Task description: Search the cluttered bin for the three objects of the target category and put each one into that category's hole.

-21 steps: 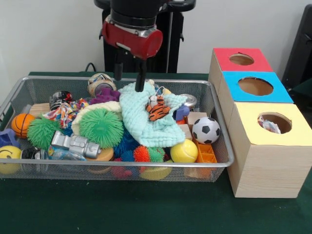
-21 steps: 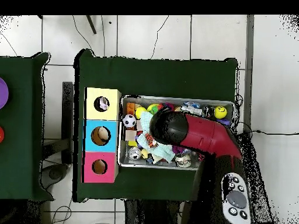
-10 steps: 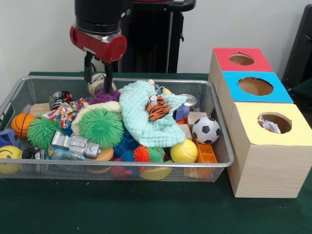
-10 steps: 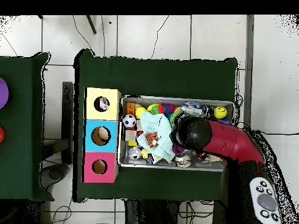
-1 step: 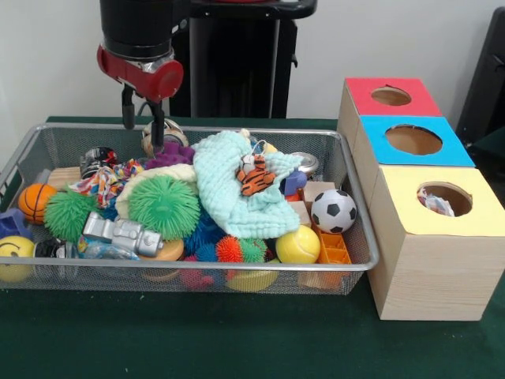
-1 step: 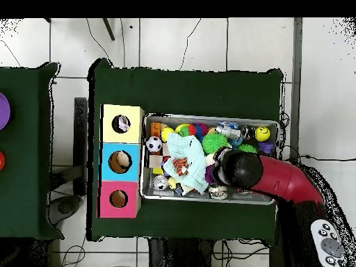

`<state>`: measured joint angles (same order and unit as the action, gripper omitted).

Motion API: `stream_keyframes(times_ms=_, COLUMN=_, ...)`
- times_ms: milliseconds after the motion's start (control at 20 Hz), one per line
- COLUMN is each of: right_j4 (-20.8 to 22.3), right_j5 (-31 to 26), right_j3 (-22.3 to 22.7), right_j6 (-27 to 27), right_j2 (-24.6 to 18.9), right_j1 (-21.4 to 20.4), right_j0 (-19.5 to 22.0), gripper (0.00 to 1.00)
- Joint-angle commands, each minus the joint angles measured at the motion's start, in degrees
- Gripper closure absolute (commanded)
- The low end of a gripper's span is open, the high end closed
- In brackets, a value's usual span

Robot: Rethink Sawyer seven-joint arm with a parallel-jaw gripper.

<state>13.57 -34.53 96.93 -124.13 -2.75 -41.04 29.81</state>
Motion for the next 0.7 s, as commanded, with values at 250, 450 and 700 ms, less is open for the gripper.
stream_keyframes(times_ms=250, right_j4=8.9, right_j5=7.1, right_j3=7.9, right_j6=8.9, right_j2=-7.7, right_j1=5.4, right_j0=4.6, gripper=0.0)
stream_keyframes(times_ms=450, right_j4=11.5, right_j5=9.7, right_j3=7.4, right_j6=8.4, right_j2=-8.0, right_j1=6.3, right_j0=6.1, gripper=0.0)
stream_keyframes(times_ms=700, right_j4=14.2, right_j5=8.9, right_j3=4.1, right_j6=10.6, right_j2=-9.7, right_j1=7.0, right_j0=9.4, gripper=0.0)
